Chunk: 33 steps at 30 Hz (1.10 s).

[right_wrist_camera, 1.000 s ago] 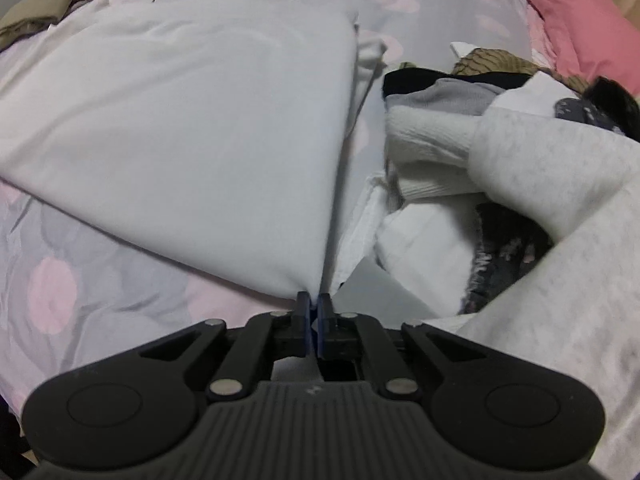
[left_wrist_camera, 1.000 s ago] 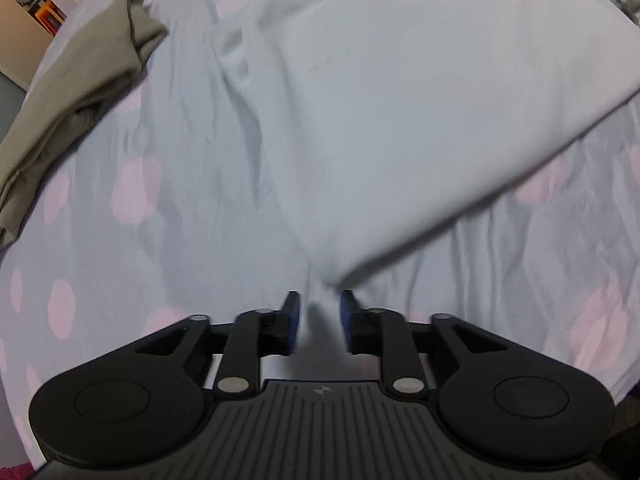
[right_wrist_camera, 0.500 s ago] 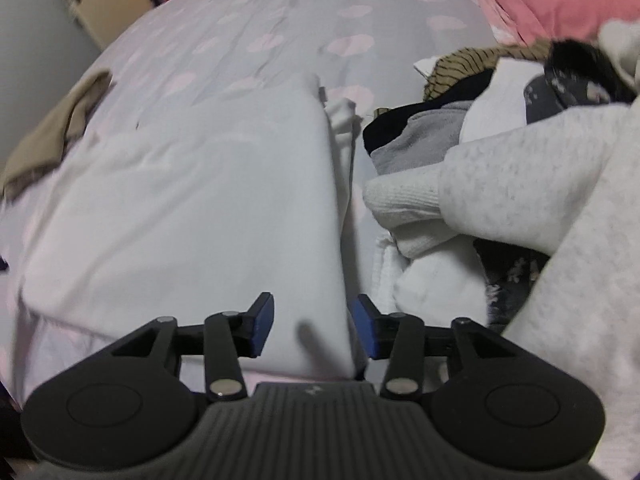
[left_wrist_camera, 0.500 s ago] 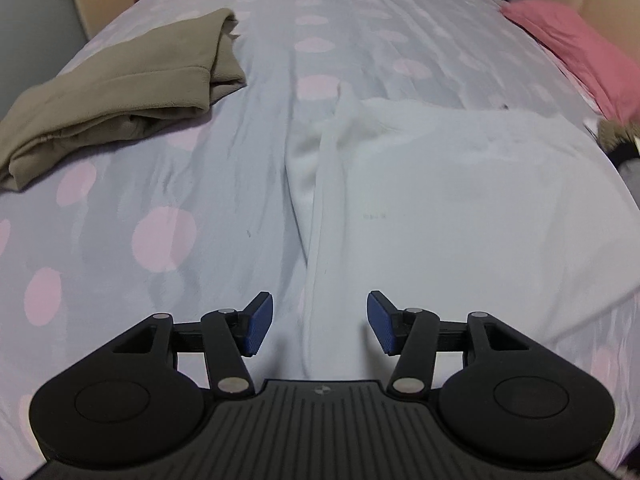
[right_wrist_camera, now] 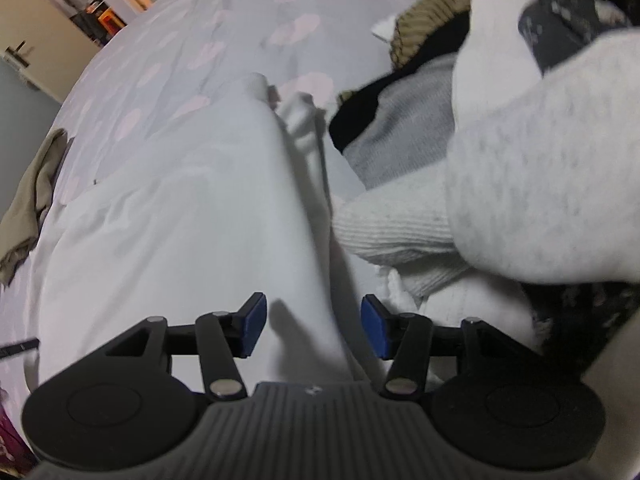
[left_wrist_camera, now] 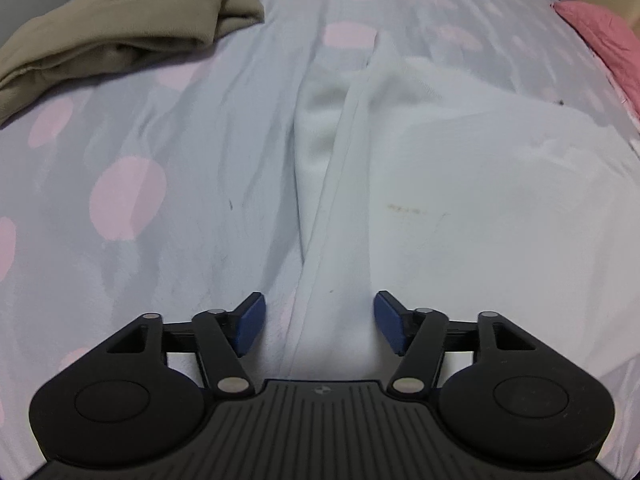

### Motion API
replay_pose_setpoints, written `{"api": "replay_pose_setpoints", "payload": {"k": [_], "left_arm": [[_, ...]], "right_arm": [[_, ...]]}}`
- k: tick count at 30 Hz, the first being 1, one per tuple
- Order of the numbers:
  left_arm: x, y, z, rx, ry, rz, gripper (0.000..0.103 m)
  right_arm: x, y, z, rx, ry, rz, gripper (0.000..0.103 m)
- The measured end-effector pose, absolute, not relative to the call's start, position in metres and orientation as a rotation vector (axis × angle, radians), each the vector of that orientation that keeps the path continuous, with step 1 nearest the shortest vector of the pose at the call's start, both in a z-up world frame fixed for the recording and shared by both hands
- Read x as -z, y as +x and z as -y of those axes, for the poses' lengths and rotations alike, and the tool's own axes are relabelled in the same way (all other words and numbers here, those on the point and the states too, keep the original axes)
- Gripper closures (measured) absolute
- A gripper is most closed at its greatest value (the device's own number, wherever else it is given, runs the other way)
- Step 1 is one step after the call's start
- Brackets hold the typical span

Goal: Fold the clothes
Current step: 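Grasp the white sweatshirt fold edge with both tools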

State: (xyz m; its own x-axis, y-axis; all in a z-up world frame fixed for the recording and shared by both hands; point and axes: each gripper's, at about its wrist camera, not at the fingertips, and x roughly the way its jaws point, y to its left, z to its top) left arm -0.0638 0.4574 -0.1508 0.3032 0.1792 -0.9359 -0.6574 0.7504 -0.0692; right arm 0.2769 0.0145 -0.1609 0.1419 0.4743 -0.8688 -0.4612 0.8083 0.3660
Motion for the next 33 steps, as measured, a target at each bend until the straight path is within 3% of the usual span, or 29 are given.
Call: {"api": "replay_pose_setpoints", "payload": {"k": [5, 7, 10, 15, 17, 19, 22, 33], "left_arm": [[0.16, -0.067, -0.463, -0.586, -0.518, -1.135, 0.028], [0.162, -0.066, -0.463, -0.591, -0.522, -1.133, 0.026], [0.163, -0.063, -0.458, -0.606, -0.509, -1.132, 0.027], [0.159, -0.057, -0.447, -0.56, -0.507, -1.112, 0.07], [0.157, -0.055, -0.442, -0.555, -0.489, -1.112, 0.076], [0.153, -0.054, -0.439, -0.561, -0.473, -1.105, 0.09], [0.144, -0.055, -0.437, -0.569, -0.465, -1.091, 0.093], [0.084, -0.066, -0.435, -0.54, -0.506, -0.979, 0.096]], "right_arm": [[0.178, 0.278, -0.021, -0.683, 0.012, -1.299, 0.042], [0.181, 0.276, -0.025, -0.69, -0.003, -1.294, 0.034], [0.183, 0.271, -0.032, -0.685, -0.03, -1.28, 0.034], [0.184, 0.261, -0.042, -0.727, -0.043, -1.279, 0.04], [0.183, 0.257, -0.046, -0.738, -0.058, -1.274, 0.048], [0.182, 0.256, -0.048, -0.758, -0.029, -1.288, 0.078], [0.173, 0.252, -0.051, -0.757, -0.047, -1.266, 0.084], [0.122, 0.247, -0.037, -0.796, 0.024, -1.236, 0.085]]}}
